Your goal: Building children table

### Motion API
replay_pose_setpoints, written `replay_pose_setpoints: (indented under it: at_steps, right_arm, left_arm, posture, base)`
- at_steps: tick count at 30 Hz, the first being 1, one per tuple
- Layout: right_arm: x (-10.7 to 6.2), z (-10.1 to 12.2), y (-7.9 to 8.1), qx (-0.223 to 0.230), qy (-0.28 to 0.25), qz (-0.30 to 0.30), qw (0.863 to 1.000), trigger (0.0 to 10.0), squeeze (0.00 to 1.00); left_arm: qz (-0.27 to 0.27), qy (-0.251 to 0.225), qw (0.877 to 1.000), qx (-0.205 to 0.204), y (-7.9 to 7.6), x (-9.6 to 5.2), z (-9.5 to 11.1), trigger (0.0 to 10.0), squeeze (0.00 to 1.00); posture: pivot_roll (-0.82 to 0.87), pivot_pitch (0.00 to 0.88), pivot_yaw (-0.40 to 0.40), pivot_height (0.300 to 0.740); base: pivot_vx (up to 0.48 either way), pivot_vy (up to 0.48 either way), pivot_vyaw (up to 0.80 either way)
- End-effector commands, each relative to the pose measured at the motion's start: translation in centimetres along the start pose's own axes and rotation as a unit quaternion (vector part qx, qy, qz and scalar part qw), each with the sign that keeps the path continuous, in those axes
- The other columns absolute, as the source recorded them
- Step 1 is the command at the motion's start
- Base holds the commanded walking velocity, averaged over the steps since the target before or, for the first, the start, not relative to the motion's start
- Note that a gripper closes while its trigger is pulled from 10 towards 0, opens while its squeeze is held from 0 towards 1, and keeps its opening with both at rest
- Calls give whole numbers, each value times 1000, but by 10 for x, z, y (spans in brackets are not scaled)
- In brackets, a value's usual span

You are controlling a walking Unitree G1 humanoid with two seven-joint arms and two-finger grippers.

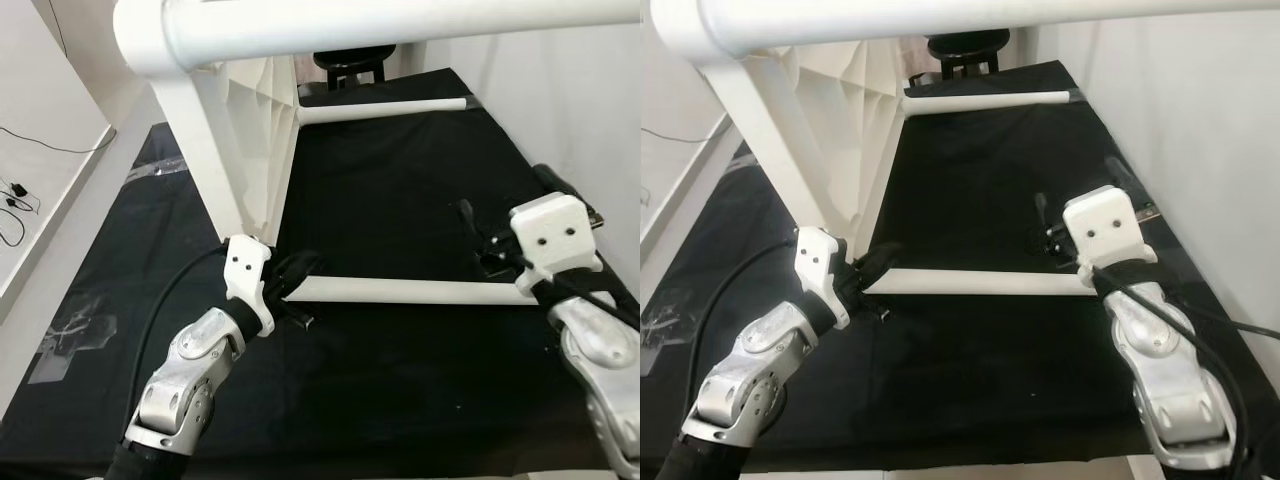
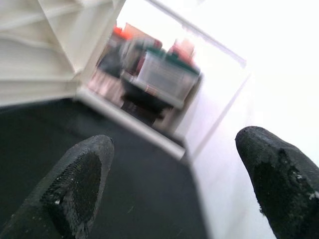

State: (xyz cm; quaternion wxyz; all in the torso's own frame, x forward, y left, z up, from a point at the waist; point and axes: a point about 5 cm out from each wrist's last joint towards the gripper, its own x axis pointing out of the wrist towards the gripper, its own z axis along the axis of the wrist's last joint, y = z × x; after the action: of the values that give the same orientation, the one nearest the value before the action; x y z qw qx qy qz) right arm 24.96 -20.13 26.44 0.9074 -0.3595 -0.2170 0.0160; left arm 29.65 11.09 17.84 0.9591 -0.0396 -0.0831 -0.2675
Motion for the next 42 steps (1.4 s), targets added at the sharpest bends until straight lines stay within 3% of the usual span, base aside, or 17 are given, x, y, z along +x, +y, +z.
replay_pose_setpoints:
  at_steps: [1,2,4,6,8,9,12,16,17,18,23,24,36,40,42]
  right_arm:
    - [-3,10,0,-19,-29,-2,999,10000,0]
    - [-3,10,0,-19,-29,-2,999,10000,0]
    - [-5,22,-10,-69,-57,-23,996,10000,0]
    - [-5,22,-10,-69,-57,-23,996,10000,0]
    - [-3,40,-25,-117,-94,-42,988,10000,0]
    - [-3,40,-25,-117,-94,-42,988,10000,0]
    - [1,59,-42,-198,-136,-62,969,10000,0]
    - [3,66,-51,-239,-150,-69,957,10000,0]
    - [5,69,-55,-253,-155,-74,952,10000,0]
    - [7,72,-58,-267,-160,-77,947,10000,0]
    - [14,77,-62,-289,-176,-72,938,10000,0]
    - [24,79,-57,-294,-185,-42,937,10000,0]
    - [49,78,-48,-297,-187,13,936,10000,0]
    - [64,77,-49,-302,-182,23,935,10000,0]
    - [81,74,-48,-306,-168,45,936,10000,0]
  left_arm:
    - [25,10,1000,4,8,-5,-7,0,0]
    - [25,10,1000,4,8,-5,-7,0,0]
    - [42,17,999,10,13,-7,-12,0,0]
    - [42,17,999,10,13,-7,-12,0,0]
    - [66,22,998,14,22,-9,-16,0,0]
    - [66,22,998,14,22,-9,-16,0,0]
    - [89,31,995,18,32,-8,-20,0,0]
    - [97,34,995,19,35,-6,-21,0,0]
    - [99,34,994,20,36,-6,-22,510,0]
    - [102,34,994,20,36,-5,-22,10000,0]
    - [110,33,993,15,37,-5,-23,10000,0]
    - [122,31,992,2,39,-5,-25,10000,0]
    - [131,32,991,-23,37,-4,-27,10000,0]
    - [129,35,990,-34,34,-3,-29,10000,0]
    - [112,55,991,-43,25,1,-34,10000,0]
  posture:
    - [-153,113,139,740]
    - [-153,113,139,740]
    - [-165,103,156,740]
    - [-165,103,156,740]
    - [-179,87,177,740]
    - [-179,87,177,740]
    - [-194,69,202,740]
    - [-197,63,207,740]
    - [-197,60,207,740]
    - [-198,56,205,740]
    - [-201,52,193,740]
    - [-205,56,184,740]
    - [-198,75,155,740]
    - [-202,87,137,740]
    - [-202,91,125,740]
  base:
    - [0,0,0]
    - [0,0,0]
    - [0,0,0]
    - [0,0,0]
    - [0,0,0]
    - [0,0,0]
    - [0,0,0]
    - [0,0,0]
    - [0,0,0]
    - [0,0,0]
    - [0,0,0]
    - [0,0,0]
    - [0,0,0]
    - [0,0,0]
    - [0,0,0]
